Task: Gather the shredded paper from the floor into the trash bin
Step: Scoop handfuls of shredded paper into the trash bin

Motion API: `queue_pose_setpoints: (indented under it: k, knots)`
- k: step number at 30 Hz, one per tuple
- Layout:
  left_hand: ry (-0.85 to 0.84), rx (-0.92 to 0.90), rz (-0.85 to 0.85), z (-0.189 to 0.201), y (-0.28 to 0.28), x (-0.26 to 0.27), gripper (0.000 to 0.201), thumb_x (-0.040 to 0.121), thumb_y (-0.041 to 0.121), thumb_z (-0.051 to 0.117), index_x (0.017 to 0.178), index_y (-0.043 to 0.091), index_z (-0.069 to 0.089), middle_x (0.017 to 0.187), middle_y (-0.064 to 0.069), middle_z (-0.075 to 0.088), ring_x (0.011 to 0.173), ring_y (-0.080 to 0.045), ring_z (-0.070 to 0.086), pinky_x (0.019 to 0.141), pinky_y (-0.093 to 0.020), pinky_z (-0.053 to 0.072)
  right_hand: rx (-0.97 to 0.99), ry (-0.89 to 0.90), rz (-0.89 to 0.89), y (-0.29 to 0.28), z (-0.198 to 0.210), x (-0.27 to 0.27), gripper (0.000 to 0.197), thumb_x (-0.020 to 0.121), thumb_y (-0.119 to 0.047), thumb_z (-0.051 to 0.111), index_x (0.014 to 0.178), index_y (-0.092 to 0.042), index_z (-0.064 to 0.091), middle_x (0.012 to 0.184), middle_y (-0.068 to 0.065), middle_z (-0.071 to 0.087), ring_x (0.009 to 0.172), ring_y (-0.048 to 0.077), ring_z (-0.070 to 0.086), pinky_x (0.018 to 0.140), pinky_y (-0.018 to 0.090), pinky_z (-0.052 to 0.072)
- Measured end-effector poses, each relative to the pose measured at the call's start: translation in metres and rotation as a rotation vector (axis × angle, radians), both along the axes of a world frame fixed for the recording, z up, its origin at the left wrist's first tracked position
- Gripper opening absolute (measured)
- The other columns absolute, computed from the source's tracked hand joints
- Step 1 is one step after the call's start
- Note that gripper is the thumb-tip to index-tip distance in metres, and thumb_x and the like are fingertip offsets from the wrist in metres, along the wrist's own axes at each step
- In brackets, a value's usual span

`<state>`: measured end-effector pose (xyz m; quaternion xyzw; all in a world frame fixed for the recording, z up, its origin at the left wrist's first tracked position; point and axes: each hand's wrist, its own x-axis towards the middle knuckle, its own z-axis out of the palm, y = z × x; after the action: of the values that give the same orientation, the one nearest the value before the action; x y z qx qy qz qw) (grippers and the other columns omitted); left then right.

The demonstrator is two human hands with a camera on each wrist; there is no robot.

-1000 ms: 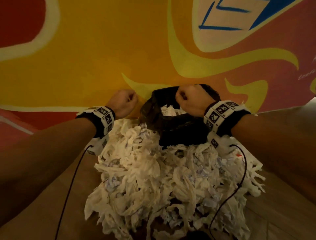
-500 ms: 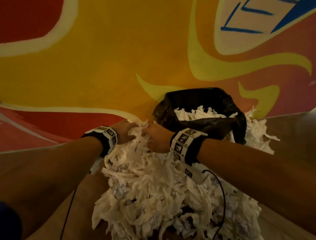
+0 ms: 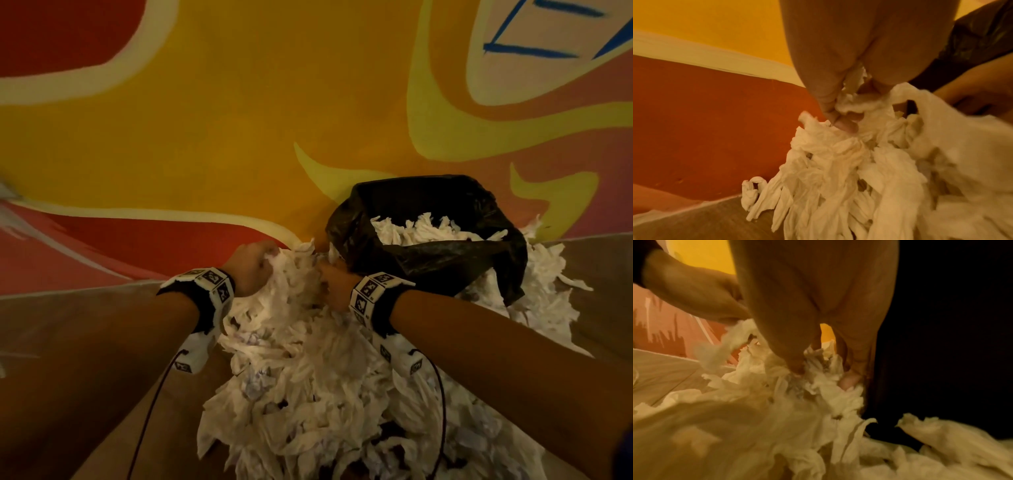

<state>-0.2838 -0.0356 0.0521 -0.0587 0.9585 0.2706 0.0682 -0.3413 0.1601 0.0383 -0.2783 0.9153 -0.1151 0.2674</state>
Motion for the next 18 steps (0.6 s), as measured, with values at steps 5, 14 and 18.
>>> queue_pose_setpoints:
  k: [5,14,18]
  knots:
    - [0.077,0.159,0.151,0.008,-0.002,0.002,0.034,0.098,0.002,0.032,0.107,0.008,0.064,0.066,-0.011,0.060,0.051,-0.018,0.050,0.044,-0.020,0.035,-0.063,-0.041,-0.078,-0.002,-0.002,0.004,0.017,0.099,-0.019,0.044,0.104,-0.007,0.055,0.108,0.019,0.059,0.100,0.034,0.057,0.088,0.032,0.046]
    - [0.093,0.256,0.321,0.029,-0.001,0.004,0.049,0.096,0.029,0.051,0.052,0.017,0.030,0.045,0.002,0.028,0.039,-0.014,0.024,0.051,-0.025,0.025,-0.140,0.043,0.004,-0.002,0.012,0.014,0.023,0.095,-0.011,0.049,0.117,-0.006,0.053,0.116,0.016,0.057,0.103,0.029,0.055,0.081,0.029,0.040]
    - [0.028,0.145,0.260,0.037,0.000,0.007,0.026,0.086,0.032,0.069,0.088,0.006,0.068,0.083,-0.014,0.067,0.081,-0.026,0.066,0.069,-0.034,0.050,-0.138,0.137,0.058,-0.004,0.026,0.018,0.003,0.096,-0.013,0.048,0.097,-0.011,0.047,0.106,0.018,0.057,0.085,0.025,0.050,0.075,0.032,0.039]
